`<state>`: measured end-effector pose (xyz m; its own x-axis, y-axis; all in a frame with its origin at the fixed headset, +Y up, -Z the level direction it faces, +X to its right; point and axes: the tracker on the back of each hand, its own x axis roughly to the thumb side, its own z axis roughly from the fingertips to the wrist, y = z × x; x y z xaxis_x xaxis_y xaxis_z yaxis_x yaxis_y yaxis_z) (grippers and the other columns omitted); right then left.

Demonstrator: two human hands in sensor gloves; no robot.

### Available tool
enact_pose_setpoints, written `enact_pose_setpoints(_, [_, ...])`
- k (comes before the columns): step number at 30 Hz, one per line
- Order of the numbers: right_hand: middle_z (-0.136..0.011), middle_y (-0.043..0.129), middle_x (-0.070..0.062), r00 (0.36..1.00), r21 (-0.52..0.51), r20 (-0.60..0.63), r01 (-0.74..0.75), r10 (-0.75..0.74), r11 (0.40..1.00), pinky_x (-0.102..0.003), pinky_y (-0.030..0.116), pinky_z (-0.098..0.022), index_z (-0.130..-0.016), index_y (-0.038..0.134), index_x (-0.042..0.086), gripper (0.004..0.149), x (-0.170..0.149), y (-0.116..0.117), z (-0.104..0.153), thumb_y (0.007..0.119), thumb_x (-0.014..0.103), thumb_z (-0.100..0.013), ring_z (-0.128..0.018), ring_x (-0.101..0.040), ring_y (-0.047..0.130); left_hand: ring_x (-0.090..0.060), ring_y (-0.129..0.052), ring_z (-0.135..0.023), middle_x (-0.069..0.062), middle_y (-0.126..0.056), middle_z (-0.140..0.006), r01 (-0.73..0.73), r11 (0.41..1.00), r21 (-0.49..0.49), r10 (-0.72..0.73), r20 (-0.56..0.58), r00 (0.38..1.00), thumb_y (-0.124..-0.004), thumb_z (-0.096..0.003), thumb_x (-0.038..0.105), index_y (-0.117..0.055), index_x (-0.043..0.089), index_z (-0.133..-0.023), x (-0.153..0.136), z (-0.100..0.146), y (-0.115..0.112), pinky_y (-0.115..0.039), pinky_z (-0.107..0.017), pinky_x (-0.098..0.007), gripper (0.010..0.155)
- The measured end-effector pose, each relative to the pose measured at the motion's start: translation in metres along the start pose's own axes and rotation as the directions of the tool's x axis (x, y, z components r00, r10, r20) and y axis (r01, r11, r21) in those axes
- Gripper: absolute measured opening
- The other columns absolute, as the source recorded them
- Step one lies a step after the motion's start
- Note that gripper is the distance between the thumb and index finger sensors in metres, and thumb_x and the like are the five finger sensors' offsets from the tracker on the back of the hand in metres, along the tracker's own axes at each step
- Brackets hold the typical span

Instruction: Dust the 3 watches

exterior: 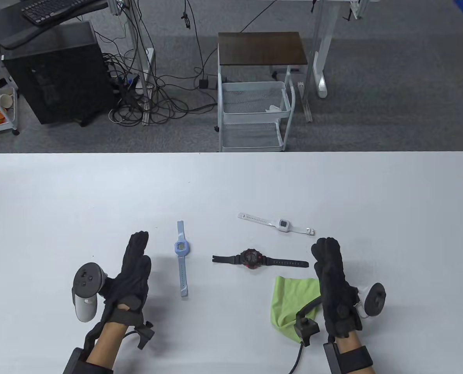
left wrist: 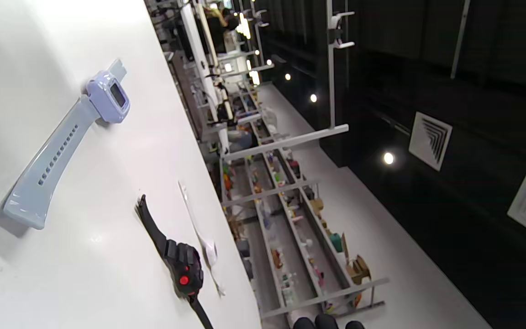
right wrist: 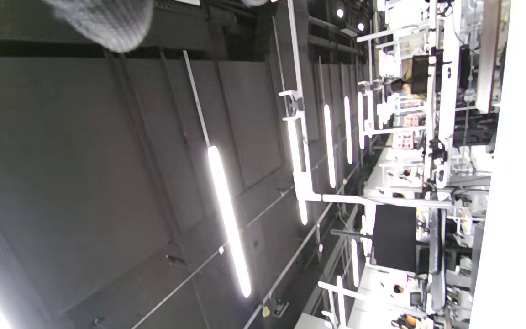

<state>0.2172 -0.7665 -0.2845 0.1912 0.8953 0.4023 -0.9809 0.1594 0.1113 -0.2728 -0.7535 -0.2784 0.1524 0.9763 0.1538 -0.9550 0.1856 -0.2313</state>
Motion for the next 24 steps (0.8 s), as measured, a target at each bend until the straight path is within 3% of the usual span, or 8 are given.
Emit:
enact_pose_setpoints(9, [-0.11,0.03,-0.029,0.987,0.13,0.012,-0.162,0.161,0.978,-0.083,0.014,-0.048,-0.108,0.034,0.012,0.086,0.005,0.009,-0.002,0.069,0.064,-0.049,-0.096,-0.06,0.028,-0.044,0.01,-0.109,-0.006,0.004,-0.122,0.002,1.0,-0.013,-0.002,-0.01,1.0,-0.044,-0.057,0.073,-0.009,0.035,-0.116,-0.001,-0.001,-0.002,0.002,-0.063,-0.073,0.079])
enact_pose_setpoints(17, [-0.108,0.036,-0.031,0.894,0.139,0.042,-0.447,0.446,0.884,-0.082,0.021,-0.05,-0.105,0.043,0.007,0.086,0.023,-0.004,-0.006,0.077,0.06,-0.047,-0.093,-0.061,0.035,-0.045,0.009,-0.109,-0.008,0.002,-0.122,0.025,0.999,-0.028,-0.026,-0.029,0.999,-0.044,-0.0579,0.071,-0.01,0.033,-0.117,-0.003,-0.002,-0.006,0.002,-0.063,-0.073,0.078])
enact_pose_setpoints(20, [-0.107,0.04,-0.032,0.83,0.15,0.034,-0.554,0.556,0.819,-0.082,0.021,-0.05,-0.103,0.05,0.003,0.085,0.033,-0.009,-0.007,0.081,0.057,-0.046,-0.091,-0.061,0.038,-0.045,0.009,-0.109,-0.008,0.001,-0.122,0.029,0.999,-0.033,-0.03,-0.033,0.999,-0.044,-0.0579,0.071,-0.01,0.033,-0.117,-0.002,-0.001,-0.008,0.002,-0.062,-0.073,0.078])
enact_pose_setpoints(22, [-0.106,0.043,-0.032,0.759,0.205,0.006,-0.638,0.651,0.742,-0.083,0.019,-0.049,-0.101,0.055,0.002,0.083,0.039,-0.012,-0.008,0.083,0.057,-0.044,-0.091,-0.061,0.04,-0.045,0.009,-0.109,-0.008,0.001,-0.122,0.039,0.998,-0.04,-0.04,-0.03,0.999,-0.044,-0.0578,0.071,-0.011,0.033,-0.117,-0.002,-0.001,-0.009,0.002,-0.063,-0.073,0.078])
enact_pose_setpoints(24, [-0.106,0.045,-0.031,0.639,0.294,-0.036,-0.728,0.768,0.62,-0.083,0.016,-0.049,-0.098,0.06,0.002,0.081,0.041,-0.015,-0.006,0.085,0.055,-0.043,-0.091,-0.06,0.04,-0.045,0.009,-0.109,-0.008,0.0,-0.122,0.042,0.999,-0.034,-0.043,-0.024,0.999,-0.044,-0.0581,0.071,-0.011,0.033,-0.117,-0.002,0.0,-0.011,0.002,-0.063,-0.073,0.078])
